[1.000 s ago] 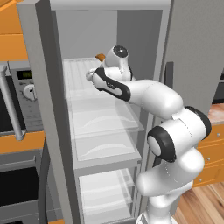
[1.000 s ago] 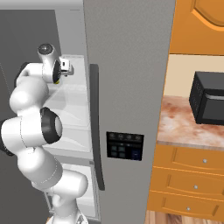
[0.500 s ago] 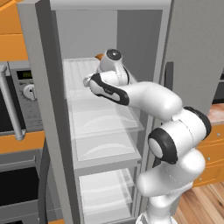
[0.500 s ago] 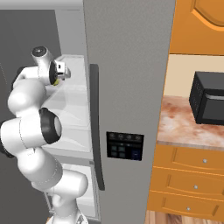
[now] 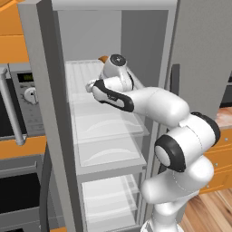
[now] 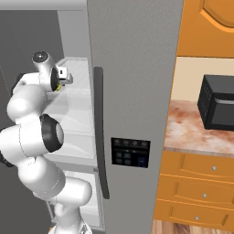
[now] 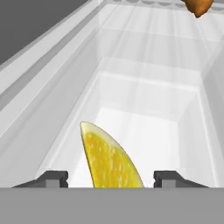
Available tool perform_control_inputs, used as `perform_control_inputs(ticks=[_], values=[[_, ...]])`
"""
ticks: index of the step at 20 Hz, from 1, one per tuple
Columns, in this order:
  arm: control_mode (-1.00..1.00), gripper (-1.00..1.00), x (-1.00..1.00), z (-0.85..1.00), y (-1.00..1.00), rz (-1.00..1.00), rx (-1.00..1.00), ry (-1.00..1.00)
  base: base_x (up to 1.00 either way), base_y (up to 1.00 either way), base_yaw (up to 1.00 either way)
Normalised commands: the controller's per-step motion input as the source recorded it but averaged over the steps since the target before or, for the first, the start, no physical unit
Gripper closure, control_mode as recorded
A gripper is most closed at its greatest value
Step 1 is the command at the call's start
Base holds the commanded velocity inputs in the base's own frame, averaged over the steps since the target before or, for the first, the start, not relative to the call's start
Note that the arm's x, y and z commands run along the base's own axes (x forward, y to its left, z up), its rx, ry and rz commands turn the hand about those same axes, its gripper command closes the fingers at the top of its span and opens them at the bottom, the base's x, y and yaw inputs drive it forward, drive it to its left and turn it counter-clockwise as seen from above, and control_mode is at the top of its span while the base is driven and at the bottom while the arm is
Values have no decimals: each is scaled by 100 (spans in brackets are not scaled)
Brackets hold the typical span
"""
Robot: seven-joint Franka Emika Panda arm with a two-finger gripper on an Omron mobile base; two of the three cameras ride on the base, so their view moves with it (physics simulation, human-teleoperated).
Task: Take the lemon wedge from the fridge and place it on the plate with fish on the dining counter.
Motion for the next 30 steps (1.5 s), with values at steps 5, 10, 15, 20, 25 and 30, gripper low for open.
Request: perform_control_inputs(ticks=[5, 10, 15, 20, 25, 30], values=[[-100, 100, 3, -3, 0, 0, 0, 0, 0, 0, 0], [-100, 100, -7, 16, 0, 0, 0, -5, 0, 0, 0], [-100, 100, -54, 64, 0, -2, 0, -9, 0, 0, 0], [-100, 100, -100, 62, -11, -15, 0, 7, 0, 0, 0], [-100, 100, -100, -12, -25, -16, 0, 13, 0, 0, 0], [-100, 100, -100, -37, -53, -11, 1, 13, 0, 0, 0]])
